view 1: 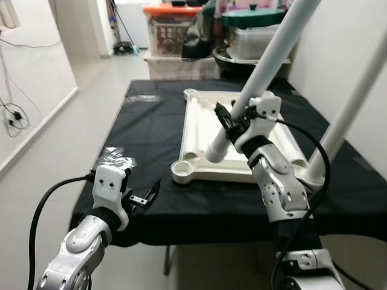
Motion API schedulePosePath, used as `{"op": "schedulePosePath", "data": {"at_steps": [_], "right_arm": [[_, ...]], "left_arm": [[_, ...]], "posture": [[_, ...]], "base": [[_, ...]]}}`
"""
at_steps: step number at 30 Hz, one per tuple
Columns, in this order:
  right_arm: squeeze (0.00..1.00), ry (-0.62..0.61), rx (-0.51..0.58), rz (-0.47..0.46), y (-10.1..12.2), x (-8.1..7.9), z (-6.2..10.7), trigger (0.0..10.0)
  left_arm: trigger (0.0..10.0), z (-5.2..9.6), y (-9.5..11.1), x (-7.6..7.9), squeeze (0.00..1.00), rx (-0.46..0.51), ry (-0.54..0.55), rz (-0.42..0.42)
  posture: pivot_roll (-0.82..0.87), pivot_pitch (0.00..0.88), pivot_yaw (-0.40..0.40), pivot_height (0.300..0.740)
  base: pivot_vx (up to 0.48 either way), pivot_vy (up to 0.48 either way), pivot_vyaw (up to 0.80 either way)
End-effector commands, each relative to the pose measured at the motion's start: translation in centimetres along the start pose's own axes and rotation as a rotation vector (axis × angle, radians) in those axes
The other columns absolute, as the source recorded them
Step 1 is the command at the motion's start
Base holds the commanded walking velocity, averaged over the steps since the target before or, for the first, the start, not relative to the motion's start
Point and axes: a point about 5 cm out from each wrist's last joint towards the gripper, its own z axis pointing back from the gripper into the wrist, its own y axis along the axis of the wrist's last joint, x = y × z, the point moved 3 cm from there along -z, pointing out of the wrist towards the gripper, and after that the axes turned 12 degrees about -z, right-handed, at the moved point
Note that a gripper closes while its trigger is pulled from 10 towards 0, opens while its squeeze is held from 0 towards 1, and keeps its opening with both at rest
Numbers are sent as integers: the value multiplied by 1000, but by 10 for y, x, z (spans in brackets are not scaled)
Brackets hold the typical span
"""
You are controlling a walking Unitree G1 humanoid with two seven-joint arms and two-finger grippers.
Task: Building children table
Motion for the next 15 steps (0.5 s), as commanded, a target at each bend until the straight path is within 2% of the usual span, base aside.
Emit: {"op": "schedulePosePath", "data": {"at_steps": [1, 10, 14, 15], "right_arm": [[0, 7, 16, 0, 0, -7, 1, 10000], [0, 22, 13, 4, -7, -14, 2, 10000], [0, 21, 18, -6, -8, -17, 2, 10000], [0, 34, 14, 20, -10, -19, 3, 10000]], "left_arm": [[10000, -2, 0, -2, 0, 4, 11, -14], [10000, -7, 2, -13, 0, 21, 89, -40], [10000, -11, 9, -15, 0, 52, 104, -20], [10000, -12, 13, -17, 0, 73, 122, -4]], "posture": [[-4, 0, -13, 740], [23, 0, -11, 740], [34, 0, -11, 740], [45, 0, -21, 740]], "base": [[0, 259, 0], [0, 0, 0], [0, 0, 0], [0, 0, 0]]}}
